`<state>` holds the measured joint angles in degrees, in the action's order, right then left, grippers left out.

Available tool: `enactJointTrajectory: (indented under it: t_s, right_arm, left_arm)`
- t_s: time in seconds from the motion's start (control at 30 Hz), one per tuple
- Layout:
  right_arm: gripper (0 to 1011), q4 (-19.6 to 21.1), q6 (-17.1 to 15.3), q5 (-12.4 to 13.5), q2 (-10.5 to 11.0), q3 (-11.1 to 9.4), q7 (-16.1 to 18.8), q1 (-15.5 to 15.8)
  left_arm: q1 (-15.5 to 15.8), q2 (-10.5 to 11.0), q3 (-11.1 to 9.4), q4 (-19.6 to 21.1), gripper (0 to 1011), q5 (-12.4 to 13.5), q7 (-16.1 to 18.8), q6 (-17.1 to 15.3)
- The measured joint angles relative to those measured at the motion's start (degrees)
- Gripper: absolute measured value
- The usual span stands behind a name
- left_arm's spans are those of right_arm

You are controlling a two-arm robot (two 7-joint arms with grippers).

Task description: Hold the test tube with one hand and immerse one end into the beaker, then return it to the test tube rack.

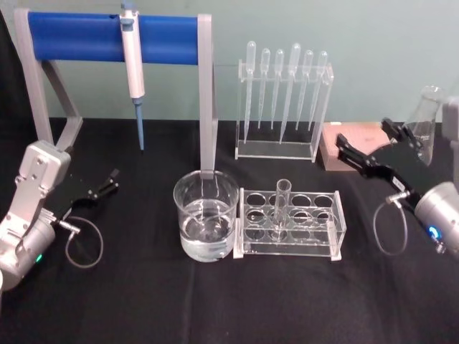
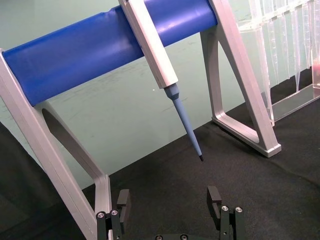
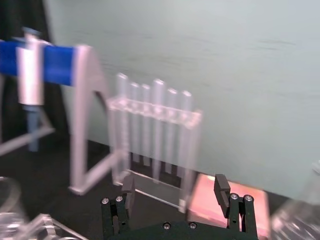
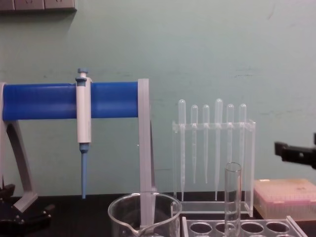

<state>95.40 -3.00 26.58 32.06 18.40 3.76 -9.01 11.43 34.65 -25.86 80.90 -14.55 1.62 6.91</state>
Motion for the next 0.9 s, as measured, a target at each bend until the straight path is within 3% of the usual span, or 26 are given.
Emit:
enactJointTrajectory:
  t_s: [0.13, 0.47, 0.9]
  right_arm:
    - [1004, -2.4, 0.9, -3.3, -2.1, 0.0, -3.9, 0.8]
    - [1004, -5.3, -0.4, -6.7, -4.0, 0.3, -5.6, 0.8]
    - [1004, -5.1, -0.4, -6.5, -4.0, 0.2, -5.7, 0.9]
  left_arm:
    - [0.0, 0.0, 0.0, 0.0, 1000, 0.0, 0.0, 0.0]
    - [0.0, 0.0, 0.0, 0.0, 1000, 0.0, 0.0, 0.0]
    - [0.0, 0.0, 0.0, 0.0, 1000, 0.0, 0.0, 0.0]
